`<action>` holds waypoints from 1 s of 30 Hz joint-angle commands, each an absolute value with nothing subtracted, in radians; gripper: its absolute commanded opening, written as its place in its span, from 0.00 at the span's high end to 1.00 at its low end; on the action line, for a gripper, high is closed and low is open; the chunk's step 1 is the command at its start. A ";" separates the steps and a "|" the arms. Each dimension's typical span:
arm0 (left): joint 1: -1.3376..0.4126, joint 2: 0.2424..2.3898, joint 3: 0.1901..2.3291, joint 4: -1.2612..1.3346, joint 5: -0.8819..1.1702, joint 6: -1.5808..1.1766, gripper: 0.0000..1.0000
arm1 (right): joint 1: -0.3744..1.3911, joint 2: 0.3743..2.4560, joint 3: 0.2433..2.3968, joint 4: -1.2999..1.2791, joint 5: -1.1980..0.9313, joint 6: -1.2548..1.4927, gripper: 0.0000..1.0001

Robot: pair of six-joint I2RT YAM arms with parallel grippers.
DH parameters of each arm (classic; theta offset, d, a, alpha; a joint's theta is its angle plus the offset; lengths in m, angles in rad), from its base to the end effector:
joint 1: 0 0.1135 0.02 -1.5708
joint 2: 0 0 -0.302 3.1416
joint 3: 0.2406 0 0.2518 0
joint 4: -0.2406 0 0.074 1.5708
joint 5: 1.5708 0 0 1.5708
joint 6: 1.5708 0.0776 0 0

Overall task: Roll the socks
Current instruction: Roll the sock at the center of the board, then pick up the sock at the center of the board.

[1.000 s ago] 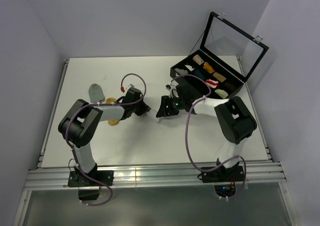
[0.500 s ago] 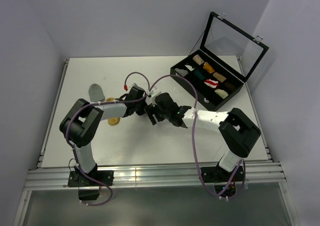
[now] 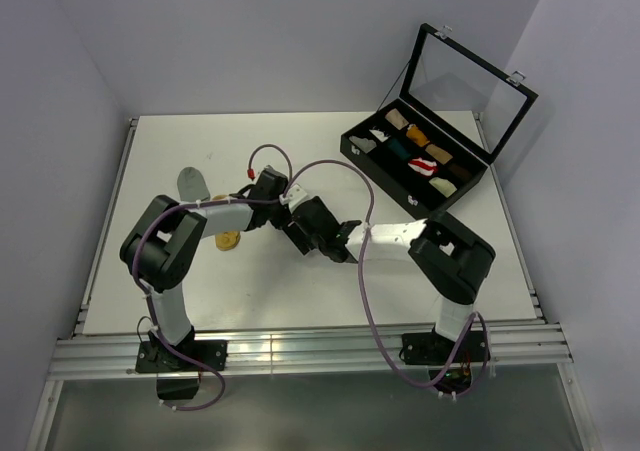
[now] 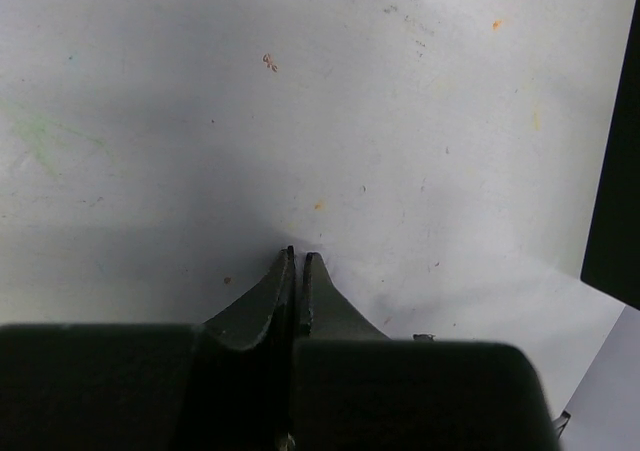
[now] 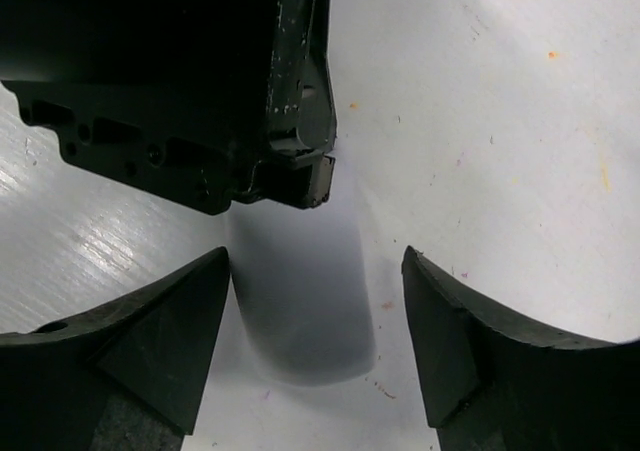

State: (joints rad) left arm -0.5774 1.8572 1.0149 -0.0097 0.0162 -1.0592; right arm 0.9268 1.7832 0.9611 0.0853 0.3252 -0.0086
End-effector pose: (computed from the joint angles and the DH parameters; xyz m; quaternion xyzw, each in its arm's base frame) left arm 0.3451 -0.2263 0.1466 -0.2206 0.9097 -0.2619 0.2348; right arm 0.2620 0.3077 0.1713 -0.3482 0.8349 0.0444 0.4239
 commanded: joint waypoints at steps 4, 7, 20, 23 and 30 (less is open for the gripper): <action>-0.612 1.901 1.032 -0.113 -0.009 -1.003 1.00 | 0.957 1.853 0.991 0.080 0.252 -0.064 0.26; -0.612 1.904 1.037 -0.118 -0.009 -1.000 1.00 | 0.957 1.858 0.982 0.074 0.212 -0.064 0.27; -0.612 1.910 1.025 -0.098 0.012 -1.002 1.00 | 0.900 1.790 0.850 0.183 0.129 0.044 0.26; -0.612 1.911 1.026 -0.101 0.012 -1.000 1.00 | 0.900 1.813 0.862 0.164 0.143 0.040 0.28; -0.611 1.890 1.028 -0.106 0.009 -0.999 1.00 | 0.900 1.905 0.926 0.069 0.144 0.057 0.62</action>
